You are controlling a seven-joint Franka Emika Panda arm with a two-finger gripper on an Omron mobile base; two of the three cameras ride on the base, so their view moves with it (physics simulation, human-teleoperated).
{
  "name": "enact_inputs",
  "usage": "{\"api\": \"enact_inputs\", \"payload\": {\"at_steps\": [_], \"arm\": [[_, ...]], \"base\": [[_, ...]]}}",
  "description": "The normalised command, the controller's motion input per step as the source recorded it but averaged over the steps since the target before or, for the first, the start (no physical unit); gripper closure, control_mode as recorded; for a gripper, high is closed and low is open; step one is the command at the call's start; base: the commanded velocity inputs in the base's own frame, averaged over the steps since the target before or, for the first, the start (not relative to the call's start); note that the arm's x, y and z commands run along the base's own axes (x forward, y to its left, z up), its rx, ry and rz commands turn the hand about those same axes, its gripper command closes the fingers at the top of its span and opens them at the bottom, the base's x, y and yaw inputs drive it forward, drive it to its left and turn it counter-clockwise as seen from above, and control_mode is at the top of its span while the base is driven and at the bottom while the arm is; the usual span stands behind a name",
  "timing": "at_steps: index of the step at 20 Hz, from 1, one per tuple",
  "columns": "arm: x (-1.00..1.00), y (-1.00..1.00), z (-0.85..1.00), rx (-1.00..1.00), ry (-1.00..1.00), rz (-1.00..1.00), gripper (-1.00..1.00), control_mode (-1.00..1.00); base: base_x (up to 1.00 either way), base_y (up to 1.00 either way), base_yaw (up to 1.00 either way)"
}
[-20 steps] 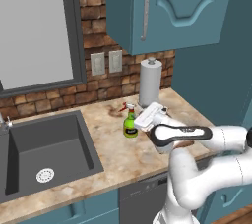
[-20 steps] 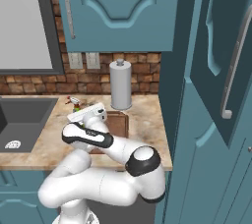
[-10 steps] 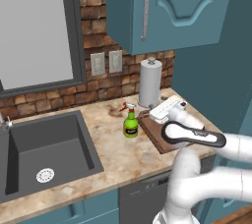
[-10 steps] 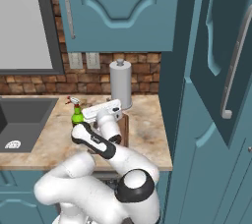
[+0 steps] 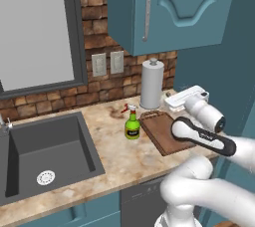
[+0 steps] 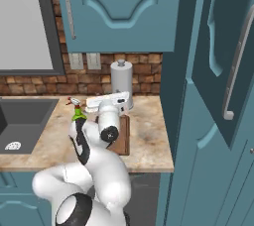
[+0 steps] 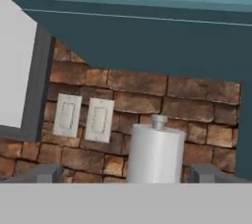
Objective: Grab the spray bottle from the cabinet, then place it next to the cutting board for sanitizing. Then grab the dish brush from the countertop next to the sink and place it next to the cutting board.
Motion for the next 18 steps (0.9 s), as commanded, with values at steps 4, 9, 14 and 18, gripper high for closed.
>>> {"api": "enact_inputs", "payload": {"at_steps": [4,9,14,18], "arm": [[-0.60,-0.16,0.74,-0.15,0.15,-0.28,-1.00,-1.00],[-0.59,-0.28,1.00,-0.02,0.31,-0.30,-1.00,-1.00],[-0.65,-0.49,0.84,0.00,0.29,-0.17,-1.00,-1.00],[-0.44,-0.52,0.54,0.00,0.32,-0.07,-1.00,-1.00]], "base": [[0.00,0.00,0.00],[0.00,0.00,0.00],[0.00,0.00,0.00],[0.00,0.00,0.00]]}}
